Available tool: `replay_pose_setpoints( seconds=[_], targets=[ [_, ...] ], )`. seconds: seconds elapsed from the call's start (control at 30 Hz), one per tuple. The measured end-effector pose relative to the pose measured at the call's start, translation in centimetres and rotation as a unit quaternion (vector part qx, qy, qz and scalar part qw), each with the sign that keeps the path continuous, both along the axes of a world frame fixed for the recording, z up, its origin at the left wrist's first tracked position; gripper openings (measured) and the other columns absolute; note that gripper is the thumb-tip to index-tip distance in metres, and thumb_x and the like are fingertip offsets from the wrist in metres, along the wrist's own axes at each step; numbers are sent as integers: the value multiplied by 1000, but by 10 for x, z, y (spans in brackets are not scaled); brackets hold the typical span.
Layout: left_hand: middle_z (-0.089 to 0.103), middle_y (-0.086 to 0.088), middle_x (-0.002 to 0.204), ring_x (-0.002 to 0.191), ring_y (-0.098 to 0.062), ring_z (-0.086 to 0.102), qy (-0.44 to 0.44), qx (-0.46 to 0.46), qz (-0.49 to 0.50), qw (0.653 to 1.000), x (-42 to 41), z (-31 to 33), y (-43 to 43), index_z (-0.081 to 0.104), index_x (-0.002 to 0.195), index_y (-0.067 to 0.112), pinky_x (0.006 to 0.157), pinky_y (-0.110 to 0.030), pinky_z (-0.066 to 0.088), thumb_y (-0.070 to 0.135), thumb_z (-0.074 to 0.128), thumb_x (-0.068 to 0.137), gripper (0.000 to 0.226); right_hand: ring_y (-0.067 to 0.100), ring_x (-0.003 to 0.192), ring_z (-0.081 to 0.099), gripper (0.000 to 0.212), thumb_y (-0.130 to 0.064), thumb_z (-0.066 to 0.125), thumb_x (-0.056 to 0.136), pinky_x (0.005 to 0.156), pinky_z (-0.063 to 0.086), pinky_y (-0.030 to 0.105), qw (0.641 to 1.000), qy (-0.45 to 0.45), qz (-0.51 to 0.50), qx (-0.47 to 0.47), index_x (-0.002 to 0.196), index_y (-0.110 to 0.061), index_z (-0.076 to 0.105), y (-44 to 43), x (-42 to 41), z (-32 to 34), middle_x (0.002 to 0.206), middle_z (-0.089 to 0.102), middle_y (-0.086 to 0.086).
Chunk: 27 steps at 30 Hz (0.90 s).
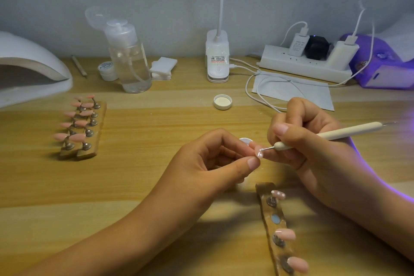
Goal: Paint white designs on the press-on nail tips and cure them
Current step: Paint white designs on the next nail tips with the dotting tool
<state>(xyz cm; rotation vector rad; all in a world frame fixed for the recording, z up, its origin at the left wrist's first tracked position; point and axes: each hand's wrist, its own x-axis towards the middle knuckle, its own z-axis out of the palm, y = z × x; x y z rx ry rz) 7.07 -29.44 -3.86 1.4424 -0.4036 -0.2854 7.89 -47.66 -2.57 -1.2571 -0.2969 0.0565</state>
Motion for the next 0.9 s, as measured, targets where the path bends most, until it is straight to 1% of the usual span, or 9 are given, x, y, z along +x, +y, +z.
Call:
replay_pose_setpoints(
  seconds=[0.33,0.67,0.8,0.9],
  targets=[
    [71,11,81,69,-3,61,-4,3,-1,1000,0,-1,1,71,76,30,65,-14,48,21,73,77,10,6,52,49,20,-16,67,72,58,54,21,1000,-1,4,0,60,-19,52,1,-1,0,56,49,-1],
    [71,9,81,71,-3,62,-3,9,-2,1000,1,-3,1,71,77,30,66,-16,49,23,74,77,8,7,52,47,20,-16,67,71,57,54,22,1000,0,1,1,59,-19,52,0,0,0,56,48,-1],
    [71,10,79,69,-3,61,-4,6,-2,1000,1,-3,0,71,76,31,65,-15,49,22,74,77,9,7,52,46,20,-17,67,71,57,54,22,1000,1,0,-2,59,-20,51,0,0,-1,55,47,-1],
    [71,8,79,69,-4,61,-2,5,-4,1000,1,-3,1,71,78,30,65,-15,48,28,77,75,7,8,52,45,20,-17,67,70,57,54,22,1000,2,-2,-1,59,-20,52,0,0,0,56,47,0]
  ],
)
